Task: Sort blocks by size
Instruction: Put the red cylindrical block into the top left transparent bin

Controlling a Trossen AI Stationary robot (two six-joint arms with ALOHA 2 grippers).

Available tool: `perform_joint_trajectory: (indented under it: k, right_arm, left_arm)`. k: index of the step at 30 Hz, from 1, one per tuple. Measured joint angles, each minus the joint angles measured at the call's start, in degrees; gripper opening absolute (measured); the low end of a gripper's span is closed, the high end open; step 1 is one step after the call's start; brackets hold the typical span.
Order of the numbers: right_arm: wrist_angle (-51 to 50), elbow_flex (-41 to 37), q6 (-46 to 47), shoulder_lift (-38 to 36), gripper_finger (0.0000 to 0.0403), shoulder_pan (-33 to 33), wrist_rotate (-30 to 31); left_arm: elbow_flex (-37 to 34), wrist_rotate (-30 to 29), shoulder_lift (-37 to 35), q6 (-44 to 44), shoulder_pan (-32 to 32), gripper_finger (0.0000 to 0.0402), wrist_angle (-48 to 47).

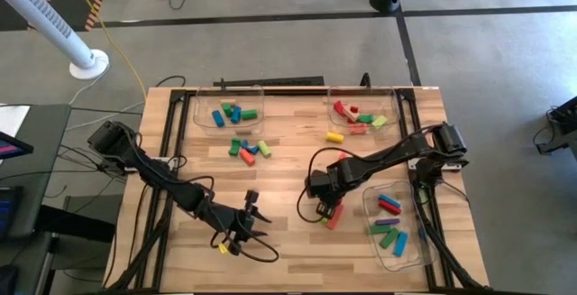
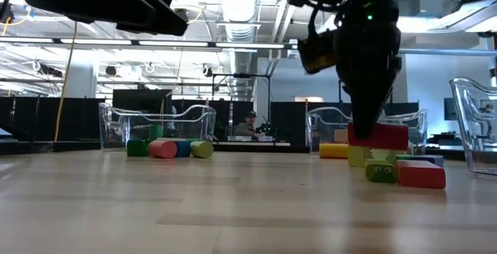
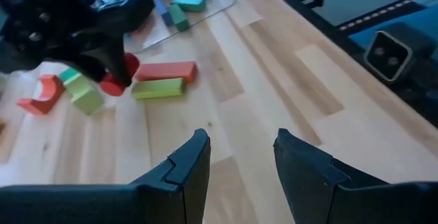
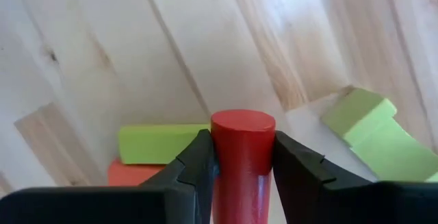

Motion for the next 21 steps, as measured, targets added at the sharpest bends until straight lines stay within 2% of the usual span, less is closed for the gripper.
perform_joint_trajectory:
  k: [14, 21]
  right_arm:
    - [-3.43, 8.42, -2.73, -0.15, 0.0146, 2.21, 5.28]
    - [-3.49, 16.01, -6.99, -0.15, 0.0146, 4.61, 10.17]
  left_arm:
    - [0.00, -0.17, -0.33, 3.98, 5.23, 0.0155, 2.69]
    - [0.00, 0.33, -5.63, 8.94, 6.97, 0.0155, 6.21]
